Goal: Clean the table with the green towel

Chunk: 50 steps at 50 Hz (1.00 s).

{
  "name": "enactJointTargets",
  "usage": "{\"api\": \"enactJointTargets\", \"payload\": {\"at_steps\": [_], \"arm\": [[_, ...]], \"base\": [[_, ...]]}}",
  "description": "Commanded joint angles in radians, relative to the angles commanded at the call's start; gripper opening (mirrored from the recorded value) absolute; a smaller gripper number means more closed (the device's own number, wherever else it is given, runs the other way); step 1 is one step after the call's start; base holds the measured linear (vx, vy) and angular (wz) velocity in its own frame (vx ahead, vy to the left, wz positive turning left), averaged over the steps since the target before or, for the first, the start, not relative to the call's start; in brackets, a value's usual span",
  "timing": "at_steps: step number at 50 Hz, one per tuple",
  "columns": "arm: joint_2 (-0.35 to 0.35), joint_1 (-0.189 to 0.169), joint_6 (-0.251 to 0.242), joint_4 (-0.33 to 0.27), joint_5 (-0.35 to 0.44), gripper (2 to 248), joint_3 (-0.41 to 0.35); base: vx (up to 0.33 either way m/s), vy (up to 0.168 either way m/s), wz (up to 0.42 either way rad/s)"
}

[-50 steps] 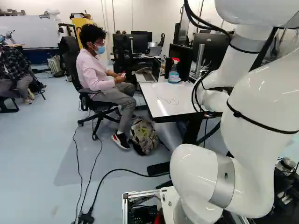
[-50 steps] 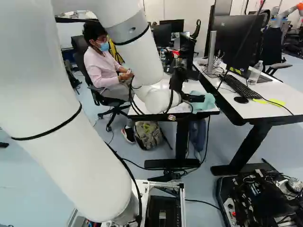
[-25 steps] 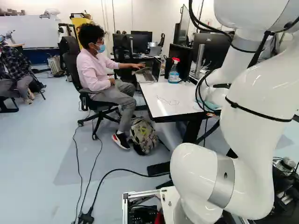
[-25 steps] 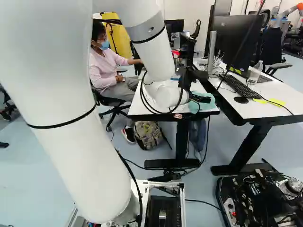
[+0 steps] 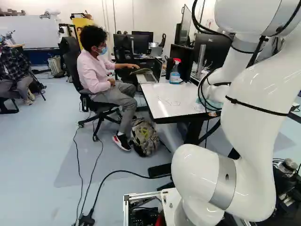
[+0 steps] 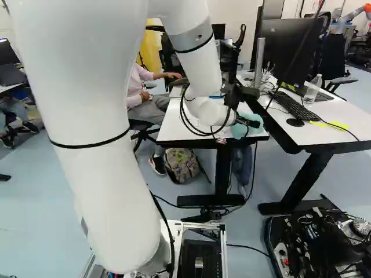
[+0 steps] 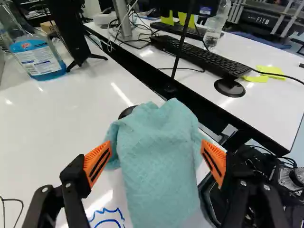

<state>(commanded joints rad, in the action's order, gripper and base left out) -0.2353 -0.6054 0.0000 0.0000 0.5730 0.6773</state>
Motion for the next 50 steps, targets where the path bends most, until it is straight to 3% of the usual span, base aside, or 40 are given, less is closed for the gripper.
{"api": "enactJointTargets", "payload": {"at_steps": [16,41,42,47,48,50], "arm": [[-0.011,0.004,0.0,0.0,-0.065,247,0.012],[-0.044,0.006,0.0,0.0,-0.066,247,0.052],[-0.044,0.006,0.0,0.0,-0.066,231,0.052],[-0.044,0.006,0.0,0.0,-0.066,231,0.052],[-0.044,0.006,0.0,0.0,-0.066,193,0.052],[-0.044,0.006,0.0,0.0,-0.066,193,0.052]], "base": [[0.0,0.0,0.0],[0.0,0.0,0.0],[0.0,0.0,0.0],[0.0,0.0,0.0],[0.0,0.0,0.0],[0.0,0.0,0.0]]}}
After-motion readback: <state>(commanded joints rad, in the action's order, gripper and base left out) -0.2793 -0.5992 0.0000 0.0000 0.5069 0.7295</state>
